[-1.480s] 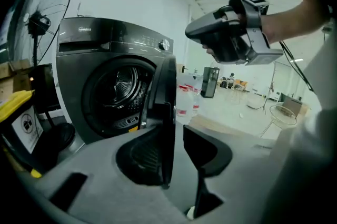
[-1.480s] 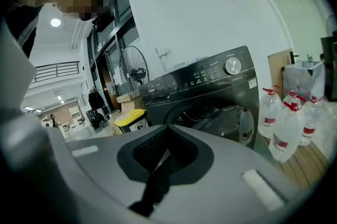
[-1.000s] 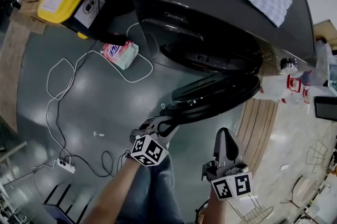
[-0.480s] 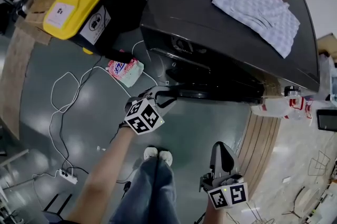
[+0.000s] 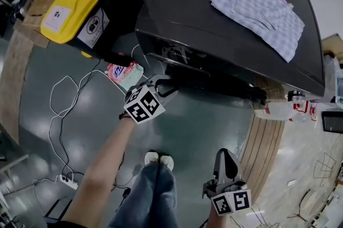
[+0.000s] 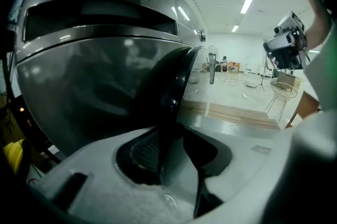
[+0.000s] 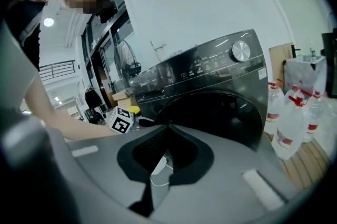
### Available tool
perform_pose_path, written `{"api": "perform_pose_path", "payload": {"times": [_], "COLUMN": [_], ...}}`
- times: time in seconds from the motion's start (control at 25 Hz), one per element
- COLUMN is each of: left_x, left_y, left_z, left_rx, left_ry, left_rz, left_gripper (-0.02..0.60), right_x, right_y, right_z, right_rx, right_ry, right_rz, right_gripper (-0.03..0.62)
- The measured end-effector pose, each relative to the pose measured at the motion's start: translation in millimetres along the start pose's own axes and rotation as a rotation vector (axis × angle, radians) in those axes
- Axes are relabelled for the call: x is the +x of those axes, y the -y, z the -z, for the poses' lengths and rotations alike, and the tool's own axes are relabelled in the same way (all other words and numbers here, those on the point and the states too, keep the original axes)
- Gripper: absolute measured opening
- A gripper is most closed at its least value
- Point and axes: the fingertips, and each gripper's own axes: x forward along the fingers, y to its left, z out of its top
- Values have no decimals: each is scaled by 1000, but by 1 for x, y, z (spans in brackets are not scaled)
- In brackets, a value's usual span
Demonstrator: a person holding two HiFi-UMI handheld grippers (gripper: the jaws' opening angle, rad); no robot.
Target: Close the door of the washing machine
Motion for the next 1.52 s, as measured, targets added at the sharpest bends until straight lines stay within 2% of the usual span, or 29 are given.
{"api": "perform_pose_path", "payload": {"times": [0.24,0.36,0.48,0.56,0.72,0.92,1.08,1.28,1.52], "left_x": [-3,-14,-43,-76,-159,-255,-318,-371,-397], "left_y": [-1,1,9,15,18,5,4,26,51], "left_z": [4,0,-21,-53,-144,-262,-333,-377,-394], "left_rx": [5,-44,-86,-104,-121,-54,-3,37,40], "left_ry": [0,20,58,118,282,472,571,631,666], "left_rz": [-16,-53,-89,-133,-234,-334,-383,-405,-416], "left_gripper": [132,124,107,85,48,21,0,-2,-2], "right_x": [-5,-10,-15,-20,-34,-53,-73,-105,-129], "right_y": [-2,-7,-16,-25,-50,-84,-109,-137,-157], "right_z": [-6,-22,-53,-83,-155,-254,-316,-358,-379], "right_rx": [-11,-25,-45,-66,-114,-181,-233,-274,-308], "right_ry": [8,23,61,102,201,363,458,541,600], "right_rz": [-4,-13,-26,-38,-58,-77,-94,-99,-97], "right_gripper": [9,9,9,9,9,9,9,9,9]}}
